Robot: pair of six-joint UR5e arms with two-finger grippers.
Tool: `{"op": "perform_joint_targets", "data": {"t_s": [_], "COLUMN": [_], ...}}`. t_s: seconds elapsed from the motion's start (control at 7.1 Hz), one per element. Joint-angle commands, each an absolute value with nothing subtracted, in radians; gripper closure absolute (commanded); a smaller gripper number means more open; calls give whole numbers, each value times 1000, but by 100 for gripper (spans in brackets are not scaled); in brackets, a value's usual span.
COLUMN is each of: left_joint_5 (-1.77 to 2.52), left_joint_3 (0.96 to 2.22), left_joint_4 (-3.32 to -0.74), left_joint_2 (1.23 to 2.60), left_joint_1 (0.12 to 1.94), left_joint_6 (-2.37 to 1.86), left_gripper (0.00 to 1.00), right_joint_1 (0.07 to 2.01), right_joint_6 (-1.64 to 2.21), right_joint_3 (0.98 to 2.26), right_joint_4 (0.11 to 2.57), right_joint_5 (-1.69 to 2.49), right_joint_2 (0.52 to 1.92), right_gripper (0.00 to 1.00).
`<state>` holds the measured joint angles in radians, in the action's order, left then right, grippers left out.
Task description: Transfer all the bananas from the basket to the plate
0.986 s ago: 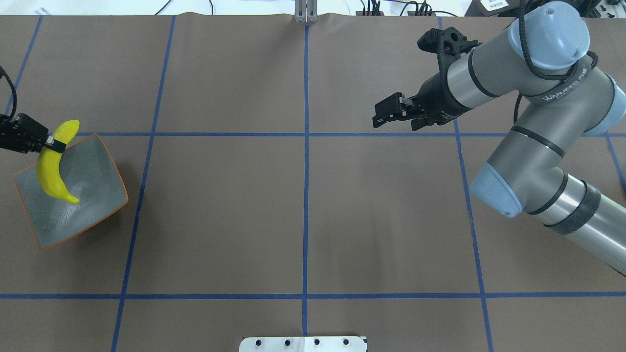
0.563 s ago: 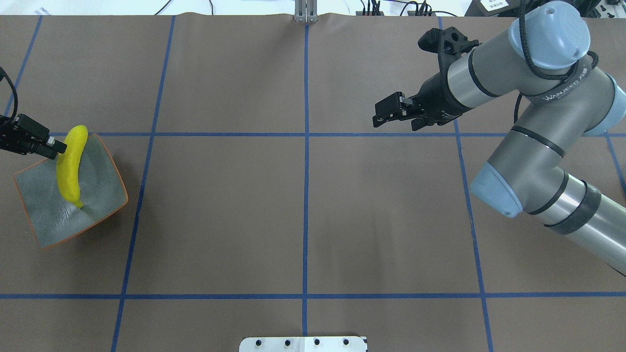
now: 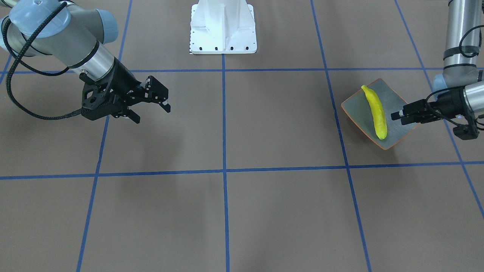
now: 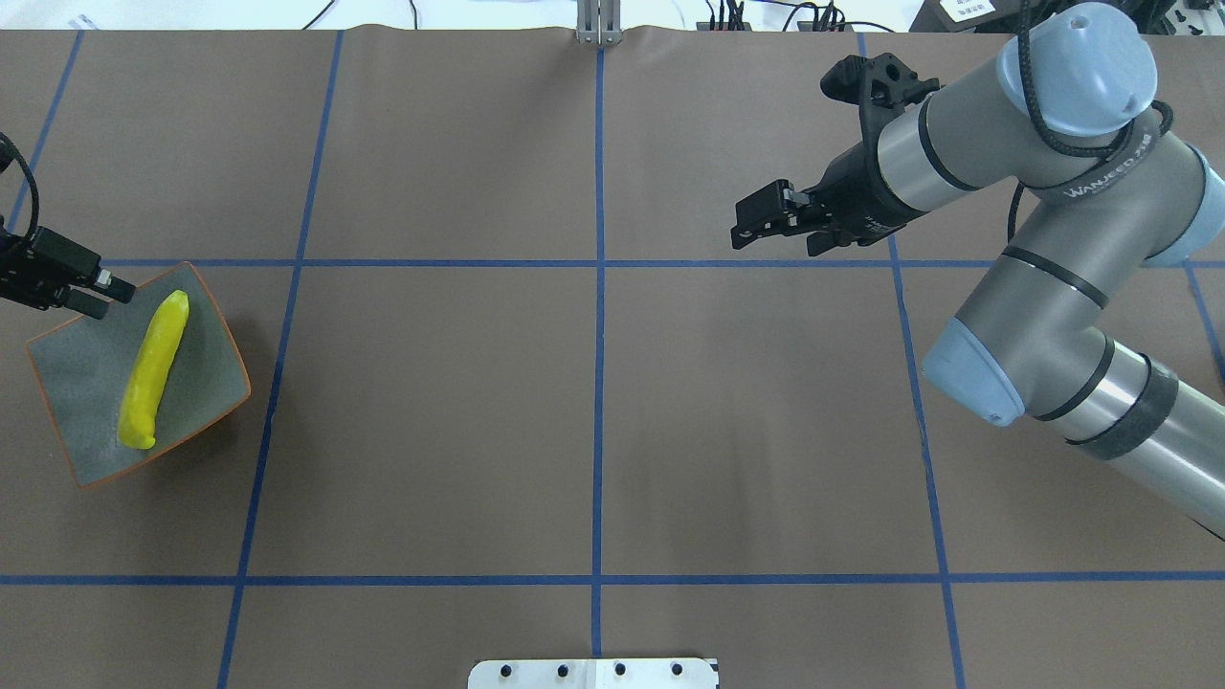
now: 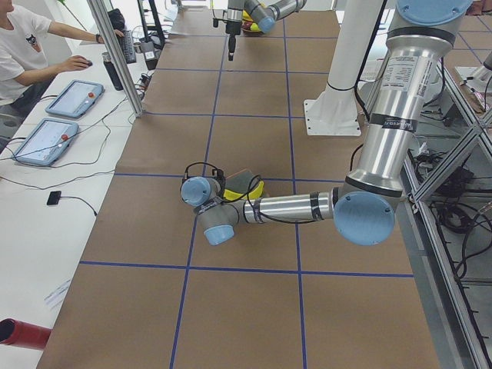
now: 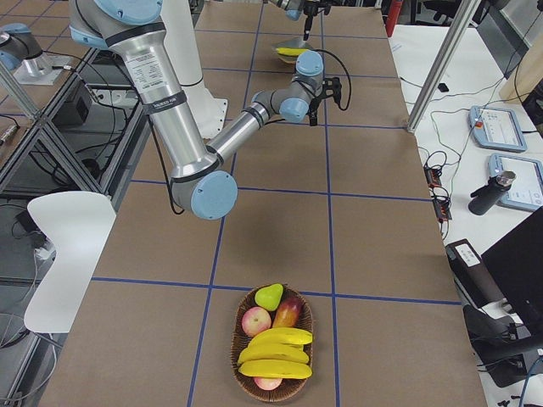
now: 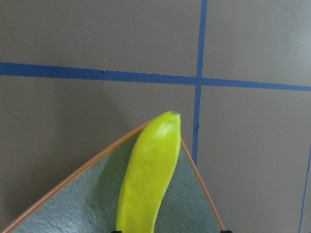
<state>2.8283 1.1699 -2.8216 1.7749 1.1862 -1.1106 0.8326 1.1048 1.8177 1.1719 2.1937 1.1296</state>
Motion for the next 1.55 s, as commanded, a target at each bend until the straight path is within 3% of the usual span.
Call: {"op": "perform_joint_targets", "data": {"t_s": [0.0, 0.56, 0.99, 1.41], "left_joint_5": [2832, 2833, 2711, 2464], "left_joint_3": [1173, 1216, 1221, 1216], "left_joint_4": [-2838, -2849, -2832, -2826], "left_joint_2": [1773, 1784, 1847, 1844], "left_joint_1": [1187, 1201, 1311, 1348], "left_joint_6": [-1112, -1121, -1137, -1124], "left_gripper": [25, 17, 17, 18], "right_joint_1": [847, 963, 1125, 1271], "right_joint_6": [1104, 1089, 868, 663], "right_joint_3": [1818, 1816, 1787, 1727], "right_joint_4": [1172, 1172, 1167, 1172], "right_joint_5": [2191, 2166, 2168, 2184], "right_joint_2": [1138, 1222, 1418, 1500], "right_gripper": [0, 0, 0, 0]}}
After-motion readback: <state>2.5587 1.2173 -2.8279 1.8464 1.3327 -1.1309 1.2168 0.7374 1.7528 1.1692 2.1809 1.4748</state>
